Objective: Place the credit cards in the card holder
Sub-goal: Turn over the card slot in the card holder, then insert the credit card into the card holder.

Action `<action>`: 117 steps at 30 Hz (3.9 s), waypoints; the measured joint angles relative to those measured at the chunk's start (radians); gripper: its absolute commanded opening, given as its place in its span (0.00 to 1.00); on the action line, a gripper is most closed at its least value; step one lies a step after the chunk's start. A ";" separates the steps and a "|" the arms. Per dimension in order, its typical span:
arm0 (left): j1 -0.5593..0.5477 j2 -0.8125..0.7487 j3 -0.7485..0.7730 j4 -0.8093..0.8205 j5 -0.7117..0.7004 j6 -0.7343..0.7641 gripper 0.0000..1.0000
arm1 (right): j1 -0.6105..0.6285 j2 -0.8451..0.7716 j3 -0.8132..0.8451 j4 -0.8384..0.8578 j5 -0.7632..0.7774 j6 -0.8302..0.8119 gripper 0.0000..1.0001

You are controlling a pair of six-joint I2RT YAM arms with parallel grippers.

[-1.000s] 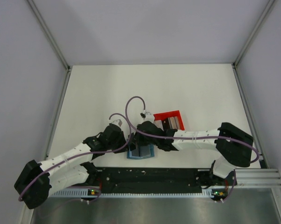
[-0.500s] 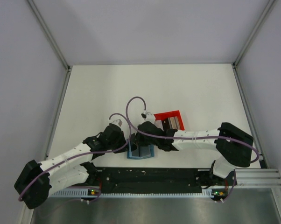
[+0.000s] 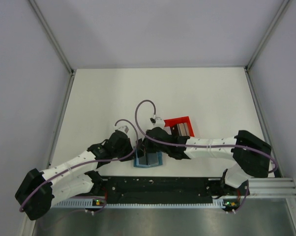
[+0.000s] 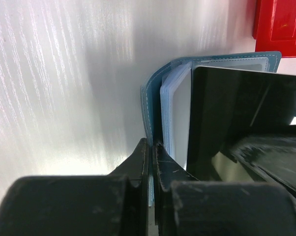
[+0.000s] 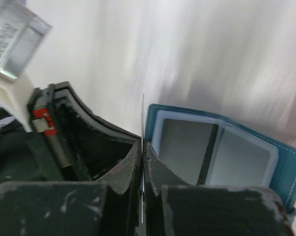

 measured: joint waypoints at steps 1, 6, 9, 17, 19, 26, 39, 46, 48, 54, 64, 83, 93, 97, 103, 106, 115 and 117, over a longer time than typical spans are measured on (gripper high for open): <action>0.000 0.000 0.000 0.000 0.000 0.000 0.00 | 0.000 -0.013 -0.004 0.012 0.000 0.001 0.00; 0.000 0.000 0.000 0.000 0.000 -0.003 0.00 | 0.000 -0.026 -0.004 0.040 -0.003 0.011 0.00; 0.000 0.000 0.000 0.001 0.001 -0.004 0.00 | 0.000 -0.021 -0.004 0.041 -0.008 0.017 0.00; 0.000 0.000 0.000 0.005 0.004 -0.013 0.00 | 0.000 0.035 -0.004 0.031 -0.008 0.018 0.00; 0.000 0.000 -0.001 0.004 0.003 -0.014 0.00 | 0.000 0.042 -0.004 0.030 -0.008 0.018 0.00; 0.000 0.000 -0.001 0.005 0.004 -0.020 0.00 | 0.000 0.042 0.006 -0.008 0.002 0.014 0.00; 0.000 0.000 -0.002 0.013 0.004 -0.021 0.00 | 0.013 0.020 0.024 -0.100 0.058 -0.020 0.00; 0.000 0.000 -0.004 0.013 0.003 -0.021 0.00 | 0.013 -0.019 0.024 -0.153 0.085 -0.036 0.00; 0.000 0.000 -0.005 0.013 0.003 -0.020 0.00 | 0.013 -0.027 0.024 -0.161 0.089 -0.040 0.00; 0.000 0.000 -0.006 0.013 0.000 -0.020 0.00 | 0.013 -0.047 0.023 -0.202 0.122 -0.047 0.00; 0.000 0.000 -0.014 0.014 -0.001 -0.020 0.00 | 0.013 -0.132 0.009 -0.243 0.161 -0.055 0.00; 0.000 0.026 -0.071 0.069 -0.016 -0.035 0.00 | -0.059 -0.046 -0.190 0.026 -0.148 -0.044 0.00; 0.000 0.016 -0.081 0.075 -0.019 -0.051 0.00 | -0.094 -0.012 -0.271 0.221 -0.268 -0.008 0.00; 0.000 0.016 -0.085 0.084 -0.019 -0.055 0.00 | -0.105 -0.004 -0.298 0.276 -0.290 0.009 0.00; 0.000 0.027 -0.088 0.105 -0.016 -0.059 0.00 | -0.108 0.013 -0.321 0.348 -0.308 0.032 0.00; 0.000 0.029 -0.089 0.110 -0.016 -0.063 0.00 | -0.111 0.013 -0.327 0.356 -0.303 0.043 0.00; 0.000 0.032 -0.089 0.113 -0.016 -0.071 0.00 | -0.169 -0.060 -0.389 0.351 -0.256 0.065 0.00; 0.000 0.035 -0.089 0.118 -0.016 -0.073 0.00 | -0.174 -0.063 -0.393 0.352 -0.252 0.069 0.00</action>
